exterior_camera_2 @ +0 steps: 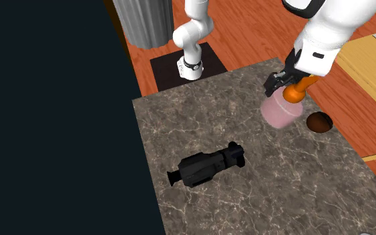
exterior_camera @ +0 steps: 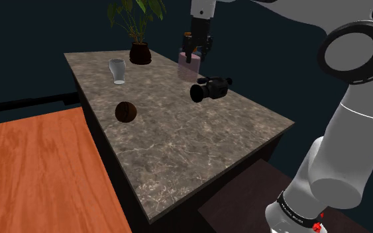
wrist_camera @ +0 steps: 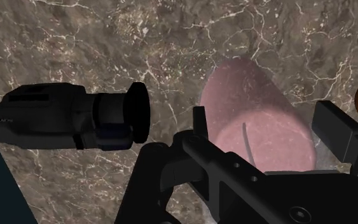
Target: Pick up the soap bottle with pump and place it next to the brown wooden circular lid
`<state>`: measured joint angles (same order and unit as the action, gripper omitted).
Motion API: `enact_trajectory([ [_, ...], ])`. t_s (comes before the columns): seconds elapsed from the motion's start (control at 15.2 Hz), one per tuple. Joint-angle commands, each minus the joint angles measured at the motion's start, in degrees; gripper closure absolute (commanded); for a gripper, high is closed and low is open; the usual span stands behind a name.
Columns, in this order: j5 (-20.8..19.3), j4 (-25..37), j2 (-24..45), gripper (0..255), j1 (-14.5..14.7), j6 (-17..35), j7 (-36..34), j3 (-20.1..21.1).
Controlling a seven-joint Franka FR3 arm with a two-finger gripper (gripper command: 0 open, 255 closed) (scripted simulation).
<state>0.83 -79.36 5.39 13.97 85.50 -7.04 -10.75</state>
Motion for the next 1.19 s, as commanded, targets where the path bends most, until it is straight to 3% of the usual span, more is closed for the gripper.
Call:
enact_trajectory([
  [0.0, 0.4, 2.9, 2.7, 255, 0.9, -0.2, -1.9, 0.8],
  [0.53, 1.4, 17.7, 15.1, 255, 4.7, -2.6, -8.9, 3.6],
  [1.12, 1.0, 5.4, 11.7, 255, 5.2, 6.2, -9.1, 3.6],
])
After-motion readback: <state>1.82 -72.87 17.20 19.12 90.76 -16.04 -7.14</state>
